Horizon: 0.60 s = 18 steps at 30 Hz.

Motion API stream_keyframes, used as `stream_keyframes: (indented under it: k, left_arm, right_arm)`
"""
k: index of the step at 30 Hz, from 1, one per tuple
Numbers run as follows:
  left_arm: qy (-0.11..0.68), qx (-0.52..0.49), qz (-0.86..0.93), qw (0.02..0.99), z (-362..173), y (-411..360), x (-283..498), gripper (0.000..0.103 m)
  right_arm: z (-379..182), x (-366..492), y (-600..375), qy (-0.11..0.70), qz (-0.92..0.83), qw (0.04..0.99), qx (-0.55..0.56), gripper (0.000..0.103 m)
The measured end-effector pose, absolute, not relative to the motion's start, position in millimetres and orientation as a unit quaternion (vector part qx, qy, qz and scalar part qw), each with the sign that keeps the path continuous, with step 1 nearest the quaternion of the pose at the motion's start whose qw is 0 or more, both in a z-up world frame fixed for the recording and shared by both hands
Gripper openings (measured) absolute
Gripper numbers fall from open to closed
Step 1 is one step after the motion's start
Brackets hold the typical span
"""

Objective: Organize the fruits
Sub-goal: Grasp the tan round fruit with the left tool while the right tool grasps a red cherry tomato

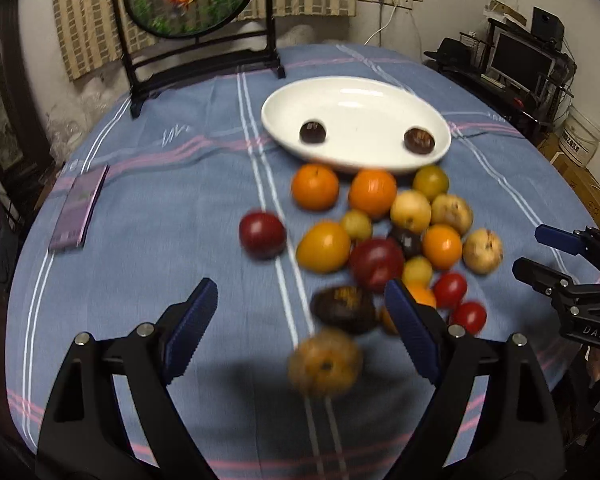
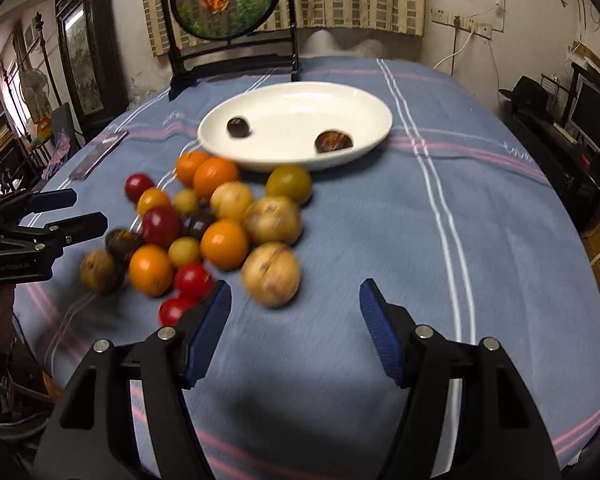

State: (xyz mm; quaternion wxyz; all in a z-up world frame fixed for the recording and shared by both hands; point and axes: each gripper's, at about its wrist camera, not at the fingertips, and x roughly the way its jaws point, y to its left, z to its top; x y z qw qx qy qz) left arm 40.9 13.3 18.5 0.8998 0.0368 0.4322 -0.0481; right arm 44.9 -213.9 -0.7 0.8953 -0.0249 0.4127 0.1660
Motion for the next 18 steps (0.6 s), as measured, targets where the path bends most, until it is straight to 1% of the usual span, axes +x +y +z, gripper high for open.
stream_keyframes:
  k: [8,18]
  left_arm:
    - [0.457,0.015,-0.048,0.888,-6,15,16,0.087]
    - [0.474,0.013,-0.049,0.879,-25,10,21,0.087]
  right_arm:
    - [-1,18,-194,0.402,0.191,0.895,-0.04,0.067]
    - [-20,15,-157,0.417,0.219,0.88,-0.066,0.067]
